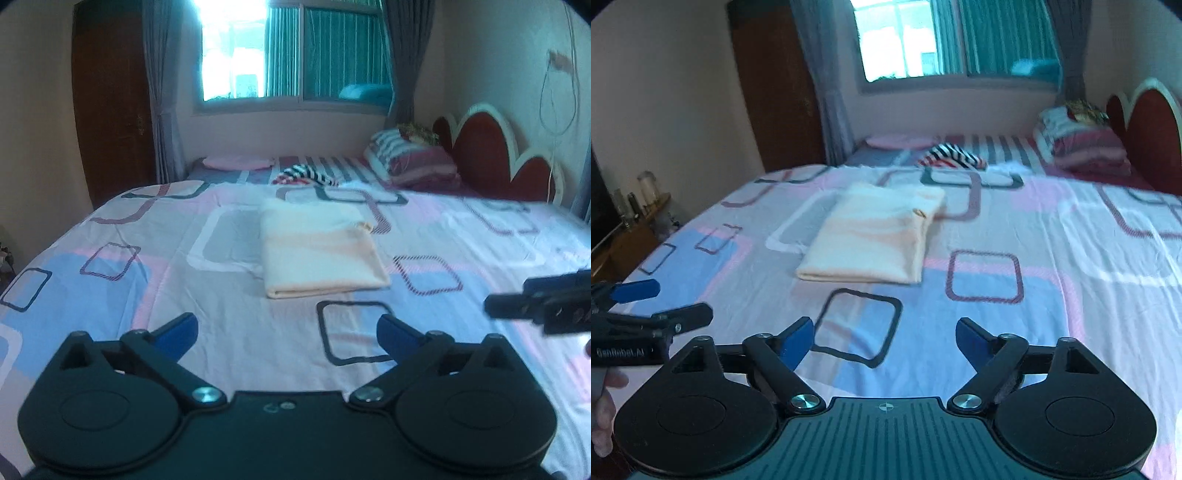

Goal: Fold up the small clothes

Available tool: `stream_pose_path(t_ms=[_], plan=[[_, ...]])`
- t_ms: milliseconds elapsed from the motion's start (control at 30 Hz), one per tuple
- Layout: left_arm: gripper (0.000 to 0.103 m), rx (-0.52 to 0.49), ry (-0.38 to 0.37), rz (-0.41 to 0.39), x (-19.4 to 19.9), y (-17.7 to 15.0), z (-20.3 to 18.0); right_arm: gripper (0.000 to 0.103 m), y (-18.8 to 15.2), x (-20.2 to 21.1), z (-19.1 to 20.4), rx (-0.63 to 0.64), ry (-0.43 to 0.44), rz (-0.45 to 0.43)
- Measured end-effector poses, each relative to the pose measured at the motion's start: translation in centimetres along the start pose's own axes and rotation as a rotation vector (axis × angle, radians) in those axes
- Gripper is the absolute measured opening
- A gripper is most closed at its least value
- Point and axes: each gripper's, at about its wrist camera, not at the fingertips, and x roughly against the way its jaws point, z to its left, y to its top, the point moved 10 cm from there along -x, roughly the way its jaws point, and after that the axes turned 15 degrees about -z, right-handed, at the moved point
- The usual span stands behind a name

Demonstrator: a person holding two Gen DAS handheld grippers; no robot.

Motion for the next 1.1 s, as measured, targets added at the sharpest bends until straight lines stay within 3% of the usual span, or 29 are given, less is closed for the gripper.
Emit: stream_pose_path(t_ms=[33,67,200,367,500,633,1100], plan=[[0.102,0.0,-0.001,0.002,0.4,0.2,-0.3,0.089,0.0,0.2,0.1,0.013,-0.005,0.001],[0.103,0.0,0.002,-0.004,1.0,0.5,-0.6,0.103,0.1,0.6,0.3,0.031,-0.018,-0.005],[0.103,-0.018,0.011,-0.048,3.0,1.1,-1.7,0.103,0.3,1.7,0.2,0.096,-0.085,-0.031],[0.102,0.016,0.025,-0.07,4.0,1.8,-1.4,0.103,0.7,3.4,-0.3,0.083,-0.128,-0.056],[0.102,0.058,0.01,-0.097,4.9,2.8,-1.2,0.103,2.3,5.5,0.0,0.083,-0.136,-0.128],[0.102,0.037,-0.003,-0.121,5.1,3.6,-1.7,0.103,3.6,6.8,0.3,0.077,-0.132,-0.179],[0.102,0.025,-0.001,-0.158,5.6,4.1,-2.4,0.103,3.6,8.3,-1.2,0.061,-0.139,-0.195]])
